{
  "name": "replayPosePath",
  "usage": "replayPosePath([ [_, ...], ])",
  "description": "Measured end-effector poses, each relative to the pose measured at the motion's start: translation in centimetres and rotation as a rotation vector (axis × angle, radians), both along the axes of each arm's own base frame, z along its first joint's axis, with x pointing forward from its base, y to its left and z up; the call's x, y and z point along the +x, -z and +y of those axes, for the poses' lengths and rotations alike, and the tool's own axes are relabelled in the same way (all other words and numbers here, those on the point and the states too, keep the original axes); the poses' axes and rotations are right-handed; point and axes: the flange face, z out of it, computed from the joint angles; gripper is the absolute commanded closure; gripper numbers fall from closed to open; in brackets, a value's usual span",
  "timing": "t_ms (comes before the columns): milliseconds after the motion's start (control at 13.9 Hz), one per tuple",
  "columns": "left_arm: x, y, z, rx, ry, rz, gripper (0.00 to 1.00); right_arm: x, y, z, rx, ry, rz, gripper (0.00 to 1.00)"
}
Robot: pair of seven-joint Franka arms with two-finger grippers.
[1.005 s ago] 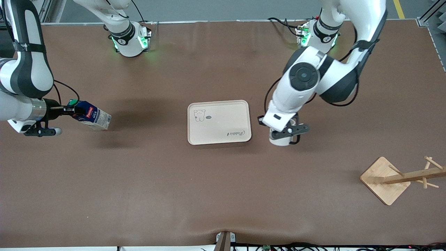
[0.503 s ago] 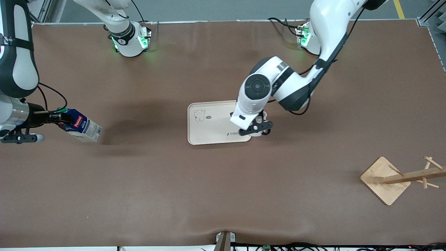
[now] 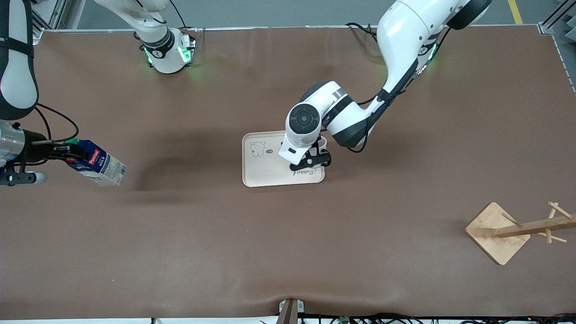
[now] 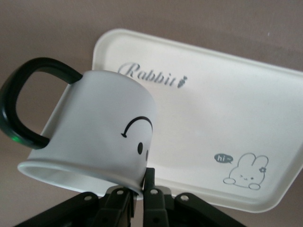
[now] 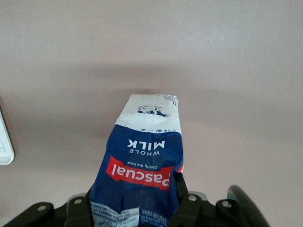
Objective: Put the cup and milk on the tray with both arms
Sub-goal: 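Lower the mug onto the tray while the right gripper carries the milk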
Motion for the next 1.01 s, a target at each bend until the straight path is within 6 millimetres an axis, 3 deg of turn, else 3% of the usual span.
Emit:
replayPosePath([
  [287, -1.0, 0.4, -0.8, -0.035, -0.033, 0.077, 1.00, 0.1, -0.1, 5.0, -0.005, -0.044, 0.038, 0.99],
  [574, -2.0, 4.1, -1.1, -0.012, -0.029, 0.135, 1.00, -0.2, 0.3, 10.0, -0.025, -0.049, 0.079, 0.99],
  [790, -2.1, 4.2, -1.4, -0.011, -0.029, 0.147, 1.00, -0.3, 1.1, 13.8, -0.034, -0.088, 0.099, 0.96],
  [862, -2.0, 4.3, -1.3, -0.011, -0.030, 0.147, 0.94, -0.4, 1.4, 14.8, -0.041, -0.083, 0.106, 0.96],
  [1005, -2.0, 4.3, -1.3, -0.011, -0.030, 0.147, 0.47, -0.5, 2.0, 16.9, -0.064, -0.045, 0.119, 0.96],
])
